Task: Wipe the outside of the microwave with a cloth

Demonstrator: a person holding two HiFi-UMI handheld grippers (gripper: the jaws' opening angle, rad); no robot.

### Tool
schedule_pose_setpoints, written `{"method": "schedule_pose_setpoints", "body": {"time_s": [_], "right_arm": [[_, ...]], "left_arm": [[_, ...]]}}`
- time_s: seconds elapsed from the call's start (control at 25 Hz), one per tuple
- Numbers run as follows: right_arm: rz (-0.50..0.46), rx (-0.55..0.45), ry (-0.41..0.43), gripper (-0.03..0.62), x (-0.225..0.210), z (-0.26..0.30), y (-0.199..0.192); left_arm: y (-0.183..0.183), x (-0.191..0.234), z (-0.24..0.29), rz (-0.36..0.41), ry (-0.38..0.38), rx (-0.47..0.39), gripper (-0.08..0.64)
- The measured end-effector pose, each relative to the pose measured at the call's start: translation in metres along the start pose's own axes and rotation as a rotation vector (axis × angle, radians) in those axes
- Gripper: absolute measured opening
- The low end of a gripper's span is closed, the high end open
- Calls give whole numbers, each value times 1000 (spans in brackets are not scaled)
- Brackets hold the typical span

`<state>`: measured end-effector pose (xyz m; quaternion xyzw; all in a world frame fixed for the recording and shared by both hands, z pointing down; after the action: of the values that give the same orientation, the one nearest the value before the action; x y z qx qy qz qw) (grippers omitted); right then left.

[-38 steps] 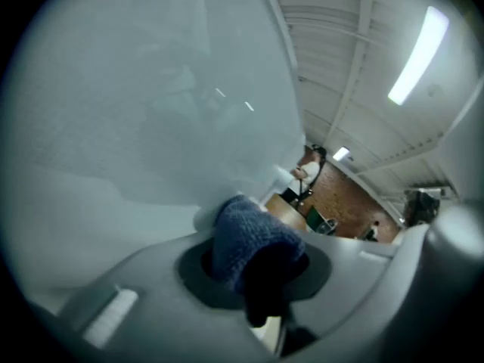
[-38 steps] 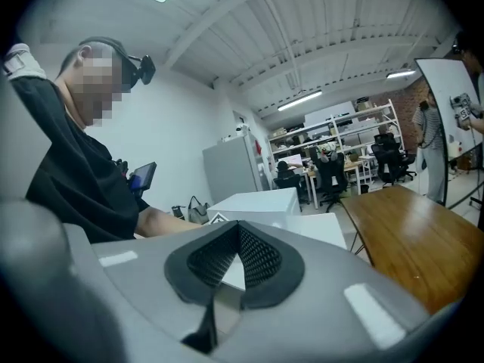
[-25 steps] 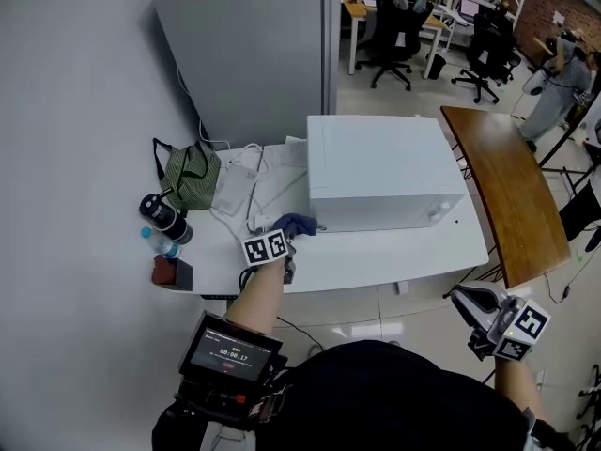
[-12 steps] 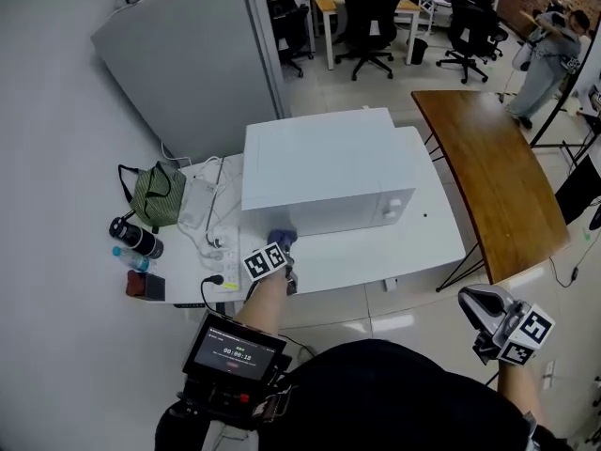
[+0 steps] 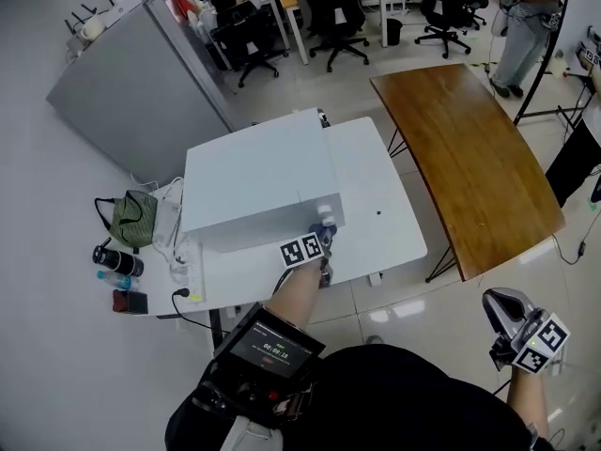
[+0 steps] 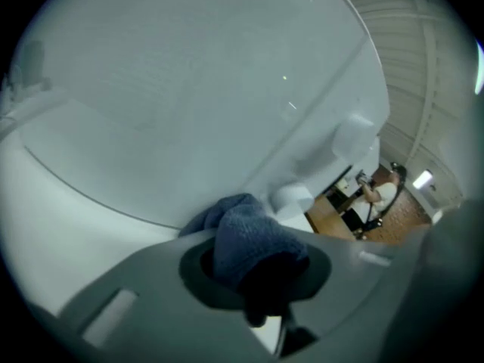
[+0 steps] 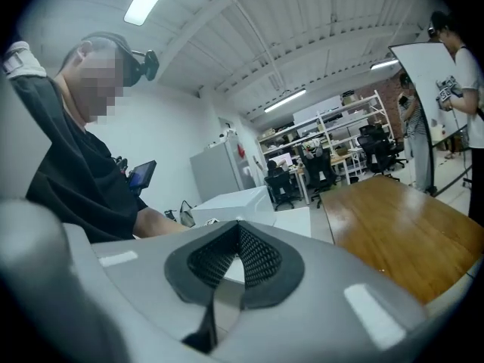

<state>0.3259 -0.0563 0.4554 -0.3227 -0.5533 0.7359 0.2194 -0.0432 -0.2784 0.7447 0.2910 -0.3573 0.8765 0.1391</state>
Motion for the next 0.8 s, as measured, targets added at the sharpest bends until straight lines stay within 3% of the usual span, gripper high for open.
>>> {"method": "schedule_pose_setpoints", "body": {"time_s": [0.16, 0.24, 0.32, 0.4, 0.48, 0.52, 0.64, 0.8], "right_arm": [[24, 4, -42, 5, -6, -20, -8], [27, 9, -51, 5, -1, -20, -9], [25, 25, -46, 5, 8, -11, -10], [18, 50, -30, 5, 22, 4, -11], [4, 77, -15, 5, 43, 25, -10], [-7, 89, -9, 5, 56, 37, -9], [-47, 119, 19, 5, 106, 80, -3], [-110, 144, 94, 5, 197, 142, 8]], "left_arm": [[-19, -36, 26, 25, -92, 36, 58], [-26, -50, 30, 61, -175, 55, 58], [-35, -71, 28, 144, -309, 102, 58], [-44, -81, 20, 282, -411, 169, 58], [-39, -62, 12, 383, -393, 212, 58], [-31, -41, 10, 390, -350, 217, 58], [0, 34, -9, 304, -227, 205, 58], [42, 124, -75, 179, -177, 142, 60]]}}
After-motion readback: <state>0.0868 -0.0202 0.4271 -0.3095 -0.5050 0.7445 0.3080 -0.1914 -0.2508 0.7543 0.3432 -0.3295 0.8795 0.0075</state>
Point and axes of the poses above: the fingertips, and each gripper's own axes: z forward along the fingers, x to its left, y out of its top, the point moved 2 cm from there along -z, backward along the fingers, and after that the axes turned 5 degrees about -z, right-handed, at the moved point
